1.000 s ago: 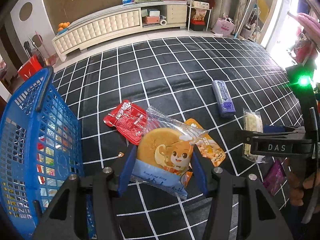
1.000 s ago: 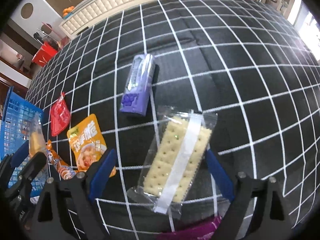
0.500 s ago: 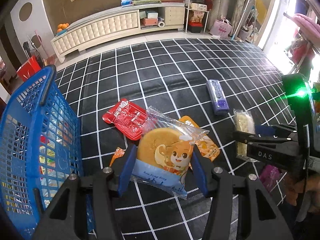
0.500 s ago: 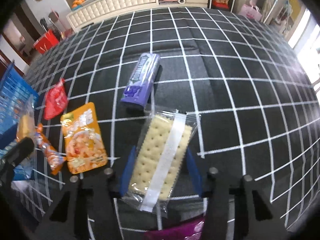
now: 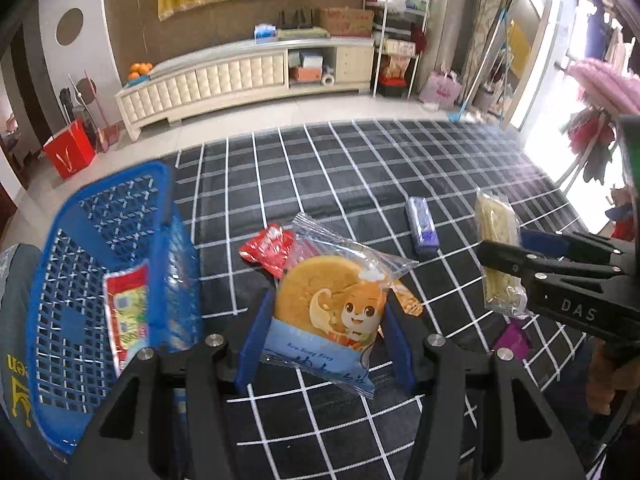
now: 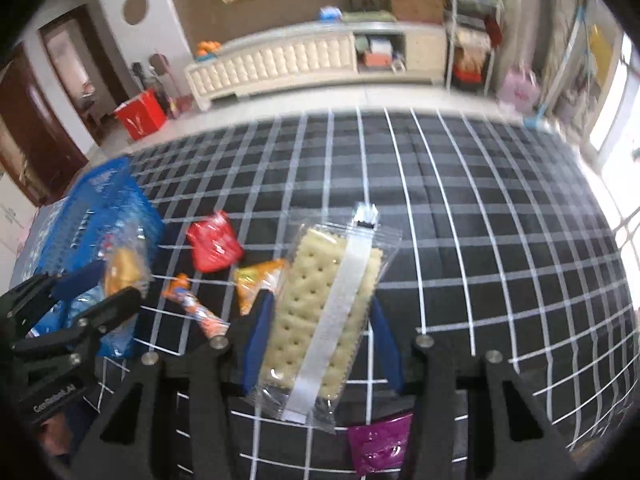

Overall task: Organize snacks
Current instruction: 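Carry the cookie pack into the basket with left tool while right carries crackers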

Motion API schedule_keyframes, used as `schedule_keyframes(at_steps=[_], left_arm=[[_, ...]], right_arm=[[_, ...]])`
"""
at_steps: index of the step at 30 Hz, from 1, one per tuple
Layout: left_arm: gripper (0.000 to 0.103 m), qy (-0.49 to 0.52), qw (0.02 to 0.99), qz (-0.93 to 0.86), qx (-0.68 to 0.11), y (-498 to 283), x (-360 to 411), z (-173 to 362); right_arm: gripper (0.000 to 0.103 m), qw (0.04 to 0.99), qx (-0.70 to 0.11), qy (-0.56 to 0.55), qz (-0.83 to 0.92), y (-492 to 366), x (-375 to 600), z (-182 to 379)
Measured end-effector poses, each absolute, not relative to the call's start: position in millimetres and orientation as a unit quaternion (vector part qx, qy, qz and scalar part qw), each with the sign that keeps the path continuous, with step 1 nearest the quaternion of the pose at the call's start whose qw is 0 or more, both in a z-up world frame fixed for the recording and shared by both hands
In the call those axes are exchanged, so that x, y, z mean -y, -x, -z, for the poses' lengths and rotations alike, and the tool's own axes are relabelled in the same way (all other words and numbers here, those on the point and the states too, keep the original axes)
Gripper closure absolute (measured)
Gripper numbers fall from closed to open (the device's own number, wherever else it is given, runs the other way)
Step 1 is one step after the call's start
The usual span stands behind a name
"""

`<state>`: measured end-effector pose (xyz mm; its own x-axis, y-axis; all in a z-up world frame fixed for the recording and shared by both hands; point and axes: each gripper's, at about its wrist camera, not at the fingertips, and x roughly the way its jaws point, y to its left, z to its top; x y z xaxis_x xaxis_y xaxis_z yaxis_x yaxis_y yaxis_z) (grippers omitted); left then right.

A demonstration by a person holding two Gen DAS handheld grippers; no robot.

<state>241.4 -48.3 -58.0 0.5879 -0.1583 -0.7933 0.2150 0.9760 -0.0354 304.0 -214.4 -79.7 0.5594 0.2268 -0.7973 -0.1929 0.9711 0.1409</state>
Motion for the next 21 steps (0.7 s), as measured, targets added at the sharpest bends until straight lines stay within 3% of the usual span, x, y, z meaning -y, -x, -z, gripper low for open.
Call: schedule_keyframes(at_steps=[10, 21], left_arm=[[0.052, -0.025, 0.908, 0.084, -0.41, -212.2, -6.1, 5.1], [0.052, -0.017, 0.911, 0.036, -0.411, -197.9, -93.8, -17.7]], right_arm=[[0.05, 0.893, -0.398, -0.018, -0.209, -282.4, 156.0, 14.8], [0.05, 0.874, -0.395, -0.008, -0.283, -283.7, 80.6, 11.4]])
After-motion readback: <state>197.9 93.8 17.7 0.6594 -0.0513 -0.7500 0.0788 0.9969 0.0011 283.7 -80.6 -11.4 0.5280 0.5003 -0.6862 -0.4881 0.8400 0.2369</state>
